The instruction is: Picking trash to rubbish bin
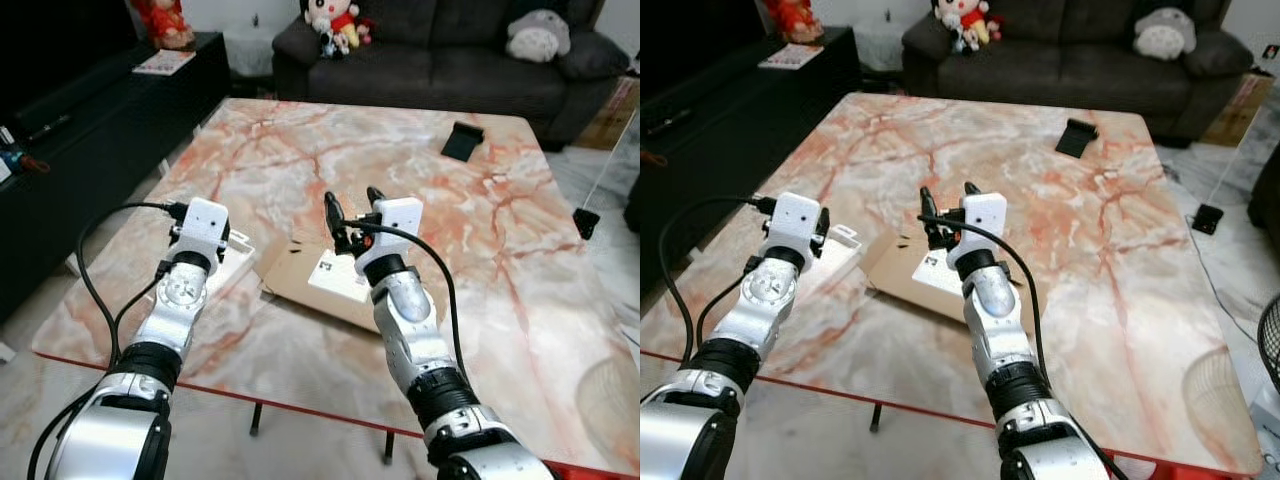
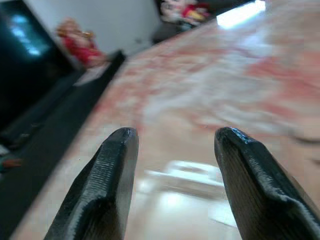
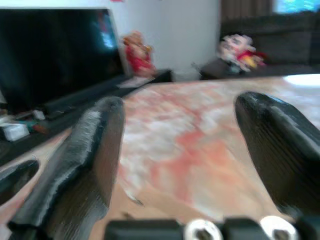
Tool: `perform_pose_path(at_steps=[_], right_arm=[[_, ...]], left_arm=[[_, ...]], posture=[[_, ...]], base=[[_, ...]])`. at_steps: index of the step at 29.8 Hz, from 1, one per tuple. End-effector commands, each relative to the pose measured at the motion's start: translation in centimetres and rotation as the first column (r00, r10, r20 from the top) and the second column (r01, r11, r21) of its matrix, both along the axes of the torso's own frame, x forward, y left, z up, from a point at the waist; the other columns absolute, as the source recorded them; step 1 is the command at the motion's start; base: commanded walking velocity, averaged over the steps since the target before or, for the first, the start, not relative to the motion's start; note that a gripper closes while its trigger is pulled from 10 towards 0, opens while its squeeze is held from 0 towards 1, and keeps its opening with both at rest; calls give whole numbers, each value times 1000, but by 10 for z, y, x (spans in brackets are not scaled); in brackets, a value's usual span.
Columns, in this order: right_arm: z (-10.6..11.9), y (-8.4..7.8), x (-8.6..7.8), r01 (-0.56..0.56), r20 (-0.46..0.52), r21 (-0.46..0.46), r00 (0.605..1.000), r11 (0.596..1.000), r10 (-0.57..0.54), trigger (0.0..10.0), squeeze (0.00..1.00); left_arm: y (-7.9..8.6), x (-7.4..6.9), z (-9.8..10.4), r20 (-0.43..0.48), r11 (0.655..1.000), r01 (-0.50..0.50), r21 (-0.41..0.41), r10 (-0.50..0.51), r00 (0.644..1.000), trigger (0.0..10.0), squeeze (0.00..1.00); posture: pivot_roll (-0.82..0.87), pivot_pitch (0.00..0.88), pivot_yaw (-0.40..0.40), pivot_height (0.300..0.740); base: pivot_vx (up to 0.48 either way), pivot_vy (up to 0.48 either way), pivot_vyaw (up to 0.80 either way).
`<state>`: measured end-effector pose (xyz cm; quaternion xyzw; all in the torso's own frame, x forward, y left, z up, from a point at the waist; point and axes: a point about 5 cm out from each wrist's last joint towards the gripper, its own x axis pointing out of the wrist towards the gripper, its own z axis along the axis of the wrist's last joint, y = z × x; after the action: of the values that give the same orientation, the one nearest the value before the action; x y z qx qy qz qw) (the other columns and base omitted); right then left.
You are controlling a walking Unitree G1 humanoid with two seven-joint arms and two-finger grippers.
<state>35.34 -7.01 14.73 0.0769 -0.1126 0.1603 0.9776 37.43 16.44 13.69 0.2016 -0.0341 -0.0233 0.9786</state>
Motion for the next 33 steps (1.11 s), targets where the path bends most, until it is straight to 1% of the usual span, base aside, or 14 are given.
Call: perform_pose_path(at_steps=[1,3,7,9,11,12,14,18,24,26,28,30,31,33], right_arm=[[4,4,0,-8,11,5,1000,1000,8,10000,0],[4,4,0,-7,10,5,1000,1000,7,10000,0],[3,3,0,-9,9,3,1000,1000,9,10000,0],[3,4,0,-9,9,3,1000,1000,9,10000,0],[3,4,0,-11,9,2,1000,1000,11,10000,0],[3,4,0,-12,9,2,1000,1000,12,10000,0],[3,4,-1,-17,11,1,1000,1000,17,10000,0],[3,5,-1,-20,12,2,1000,1000,20,10000,0],[3,5,-2,-24,11,1,1000,1000,24,10000,0],[3,5,-2,-26,10,0,1000,1000,26,10000,0],[3,5,-2,-27,10,0,1000,1000,27,10000,0],[2,5,-2,-27,11,-1,1000,1000,27,10000,0],[2,4,-2,-26,10,-3,1000,1000,26,10000,0],[2,4,-2,-26,9,-4,1000,1000,26,10000,0]], left_arm=[[10,0,-7,-57,1000,-18,21,20,998,10000,0],[17,-1,-13,-98,998,-40,44,44,994,10000,0],[28,0,-13,-116,995,-91,47,96,989,10000,0],[30,0,-13,-119,994,-95,51,100,988,10000,0],[33,0,-14,-141,995,-85,54,92,986,10000,0],[34,0,-14,-156,996,-75,39,80,985,10000,0],[33,0,-19,-220,999,-22,-50,10,975,10000,0],[34,-1,-23,-256,998,0,-63,-16,967,10000,0],[39,-2,-28,-311,1000,-3,-9,0,950,10000,0],[41,-2,-29,-325,999,-2,39,15,945,10000,0],[41,-2,-29,-328,999,0,37,12,945,10000,0],[44,-1,-27,-319,999,-14,47,28,948,10000,0],[49,2,-19,-293,996,-47,79,68,954,10000,0],[50,4,-14,-270,995,-58,86,80,960,10000,0]], posture=[[-27,18,3,740],[-27,19,3,740],[-27,16,3,740],[-27,16,3,740],[-27,14,2,740],[-27,14,2,740],[-26,11,0,740],[-28,10,0,740],[-31,6,-1,740],[-31,6,-1,740],[-31,6,-1,740],[-37,7,-5,740],[-34,11,-8,740],[-34,11,-8,740]], base=[[0,0,0],[0,0,0],[0,0,0],[0,0,0],[0,0,0],[0,0,0],[0,0,0],[0,0,0],[0,0,0],[0,0,0],[0,0,0],[0,0,0],[0,0,0],[0,0,0]])
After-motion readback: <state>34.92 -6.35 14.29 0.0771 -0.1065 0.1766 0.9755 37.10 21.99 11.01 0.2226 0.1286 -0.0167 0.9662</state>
